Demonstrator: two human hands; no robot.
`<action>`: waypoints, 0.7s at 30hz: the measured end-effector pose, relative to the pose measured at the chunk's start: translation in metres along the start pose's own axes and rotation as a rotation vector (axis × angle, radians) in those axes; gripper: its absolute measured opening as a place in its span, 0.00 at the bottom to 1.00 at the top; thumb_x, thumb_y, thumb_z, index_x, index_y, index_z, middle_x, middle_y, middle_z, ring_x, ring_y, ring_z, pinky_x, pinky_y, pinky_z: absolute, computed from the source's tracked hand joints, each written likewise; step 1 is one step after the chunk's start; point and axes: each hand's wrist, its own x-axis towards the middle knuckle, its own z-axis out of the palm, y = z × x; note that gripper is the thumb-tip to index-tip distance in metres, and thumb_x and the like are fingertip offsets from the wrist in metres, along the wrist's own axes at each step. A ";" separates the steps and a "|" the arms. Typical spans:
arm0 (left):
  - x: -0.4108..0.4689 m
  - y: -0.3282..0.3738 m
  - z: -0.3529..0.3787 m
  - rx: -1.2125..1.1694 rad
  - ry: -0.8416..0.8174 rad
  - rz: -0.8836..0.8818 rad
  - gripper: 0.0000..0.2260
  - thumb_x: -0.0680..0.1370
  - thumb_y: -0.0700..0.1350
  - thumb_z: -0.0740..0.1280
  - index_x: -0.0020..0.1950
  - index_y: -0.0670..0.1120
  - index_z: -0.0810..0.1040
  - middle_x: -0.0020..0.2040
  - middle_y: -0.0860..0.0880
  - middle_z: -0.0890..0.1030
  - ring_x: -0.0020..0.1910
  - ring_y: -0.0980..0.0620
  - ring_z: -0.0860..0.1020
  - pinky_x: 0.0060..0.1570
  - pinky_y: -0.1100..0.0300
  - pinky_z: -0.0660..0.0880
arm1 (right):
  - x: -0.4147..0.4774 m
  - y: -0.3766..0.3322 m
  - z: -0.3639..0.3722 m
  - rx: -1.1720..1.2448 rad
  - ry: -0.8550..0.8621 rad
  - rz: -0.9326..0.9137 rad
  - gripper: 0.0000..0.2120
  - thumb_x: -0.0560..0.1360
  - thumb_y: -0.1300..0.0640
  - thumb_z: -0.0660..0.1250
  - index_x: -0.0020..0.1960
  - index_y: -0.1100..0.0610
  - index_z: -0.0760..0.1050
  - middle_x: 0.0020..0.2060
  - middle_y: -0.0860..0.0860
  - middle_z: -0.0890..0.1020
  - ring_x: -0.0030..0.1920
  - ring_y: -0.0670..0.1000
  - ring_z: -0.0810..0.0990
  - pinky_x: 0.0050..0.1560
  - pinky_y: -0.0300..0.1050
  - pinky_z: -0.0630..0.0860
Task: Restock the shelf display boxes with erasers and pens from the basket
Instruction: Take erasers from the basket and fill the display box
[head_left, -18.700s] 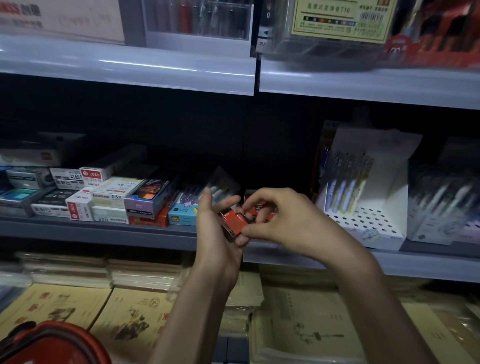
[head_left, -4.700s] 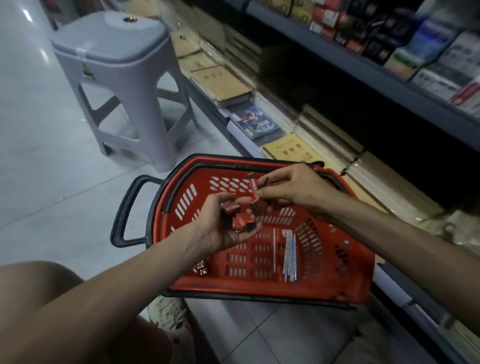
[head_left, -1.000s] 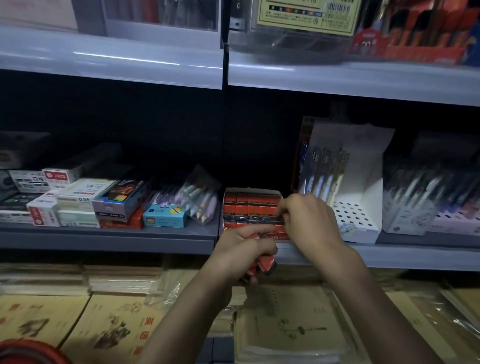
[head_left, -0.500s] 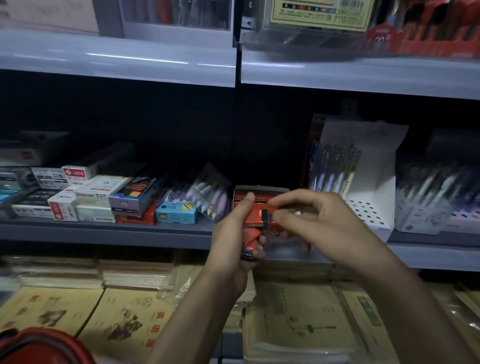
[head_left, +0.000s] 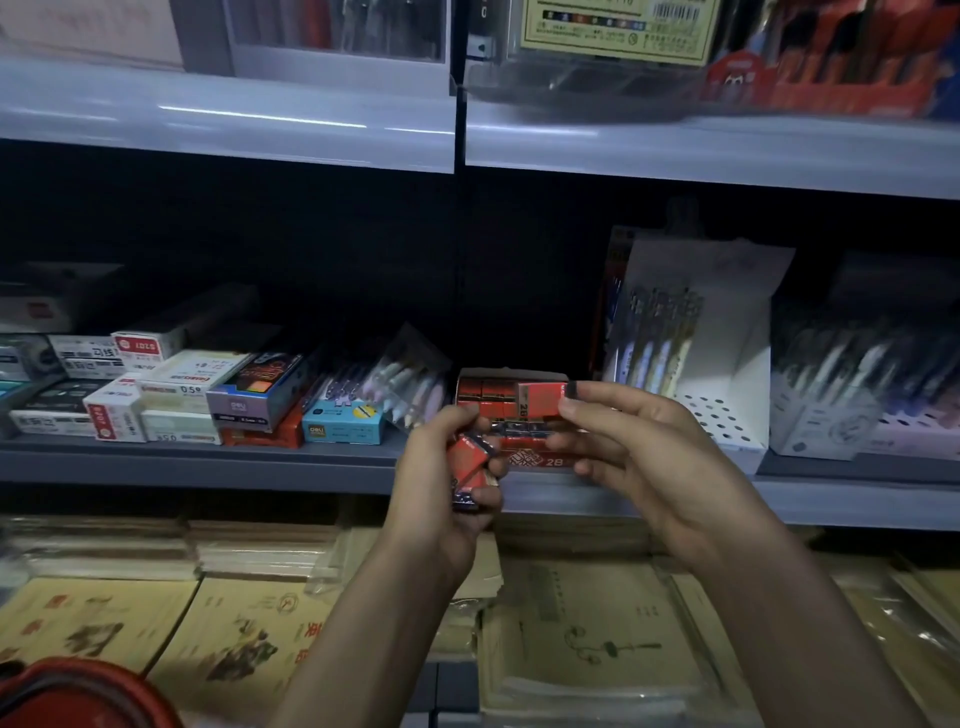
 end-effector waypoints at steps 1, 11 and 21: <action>0.000 0.000 0.000 0.007 0.009 0.003 0.04 0.80 0.44 0.68 0.46 0.45 0.78 0.32 0.49 0.76 0.27 0.55 0.71 0.19 0.68 0.60 | 0.002 0.001 -0.001 0.013 0.001 0.004 0.08 0.77 0.60 0.73 0.56 0.57 0.83 0.44 0.55 0.88 0.40 0.49 0.86 0.35 0.39 0.78; 0.007 0.008 -0.012 0.313 0.269 0.160 0.07 0.79 0.42 0.70 0.56 0.41 0.82 0.35 0.44 0.76 0.24 0.53 0.71 0.20 0.64 0.63 | 0.038 0.005 0.013 -0.442 0.188 -0.196 0.03 0.75 0.57 0.77 0.46 0.53 0.83 0.32 0.50 0.86 0.26 0.41 0.80 0.29 0.37 0.70; 0.016 0.007 -0.018 0.348 0.272 0.128 0.08 0.79 0.43 0.70 0.57 0.43 0.82 0.40 0.42 0.79 0.27 0.53 0.73 0.22 0.63 0.65 | 0.064 0.021 0.033 -0.811 0.090 -0.211 0.04 0.75 0.53 0.75 0.42 0.48 0.87 0.38 0.42 0.85 0.41 0.42 0.82 0.38 0.36 0.74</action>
